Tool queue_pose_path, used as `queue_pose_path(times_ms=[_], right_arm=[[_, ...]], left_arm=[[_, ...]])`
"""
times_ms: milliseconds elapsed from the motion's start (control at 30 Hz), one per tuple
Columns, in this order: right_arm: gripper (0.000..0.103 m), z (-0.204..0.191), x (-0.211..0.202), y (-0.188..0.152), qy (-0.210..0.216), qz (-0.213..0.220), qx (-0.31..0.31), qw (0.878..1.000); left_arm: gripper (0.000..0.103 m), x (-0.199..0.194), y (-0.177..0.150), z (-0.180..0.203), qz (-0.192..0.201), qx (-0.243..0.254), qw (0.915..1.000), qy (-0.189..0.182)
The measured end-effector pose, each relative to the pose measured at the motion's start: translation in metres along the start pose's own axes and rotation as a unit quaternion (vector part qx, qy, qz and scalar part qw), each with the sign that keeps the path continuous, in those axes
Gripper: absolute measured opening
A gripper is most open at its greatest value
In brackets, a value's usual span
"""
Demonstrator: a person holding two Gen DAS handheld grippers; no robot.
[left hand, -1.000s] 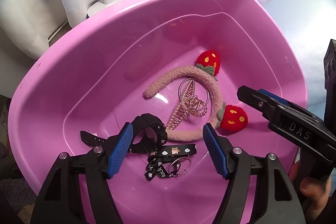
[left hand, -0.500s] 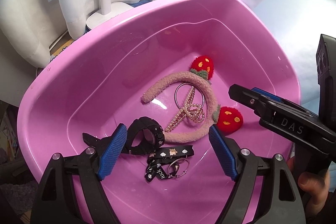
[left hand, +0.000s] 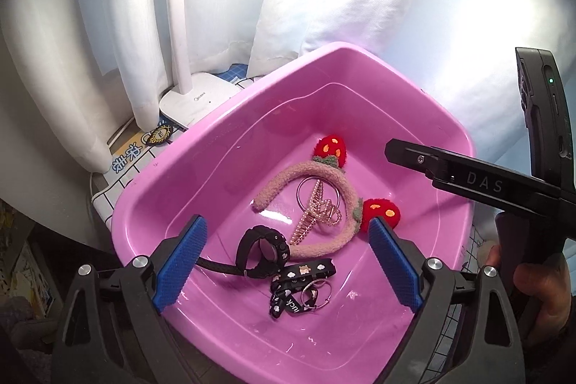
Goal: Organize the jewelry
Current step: 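Move both tools back over the table toward the hair pins and pom-pom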
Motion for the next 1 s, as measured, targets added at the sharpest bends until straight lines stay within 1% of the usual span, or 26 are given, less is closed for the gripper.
queue_pose_path(times_ms=[67,133,300,400,533,733,867,1000], right_arm=[[0.073,-0.003,-0.013,0.001,0.003,0.013,0.003,1.0],[0.073,-0.006,-0.024,0.001,0.004,0.023,0.003,1.0],[0.073,-0.008,-0.05,-0.006,0.003,0.042,0.008,0.999],[0.073,-0.002,-0.068,-0.01,-0.013,0.058,0.014,0.998],[0.073,0.018,-0.088,-0.02,-0.027,0.073,0.042,0.996],[0.073,0.051,-0.119,-0.041,-0.057,0.075,0.065,0.993],[0.073,0.069,-0.14,-0.06,-0.07,0.075,0.076,0.992],[0.073,0.086,-0.158,-0.077,-0.08,0.079,0.092,0.989]], left_arm=[[0.091,-0.011,0.003,0.003,0.02,0.02,0.9996,0.002],[0.093,-0.019,0.005,0.008,0.032,0.035,0.9989,-0.001],[0.093,-0.032,0.004,0.022,0.038,0.041,0.9982,-0.022],[0.093,-0.038,0.002,0.03,0.041,0.042,0.9976,-0.037],[0.093,-0.043,-0.005,0.042,0.036,0.041,0.997,-0.054],[0.093,-0.052,-0.016,0.071,0.031,0.048,0.9953,-0.078],[0.093,-0.058,-0.025,0.09,0.028,0.047,0.9948,-0.085],[0.093,-0.064,-0.035,0.108,0.027,0.057,0.994,-0.089]])
Point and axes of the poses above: each gripper's, at about its wrist camera, not at the fingertips, and x roughly the way its jaws point, z to its right, y to its top, the point moved 7 cm from there along x, roughly the way its jaws point, and after that the axes turned 12 degrees about z, right-handed, at the moved point
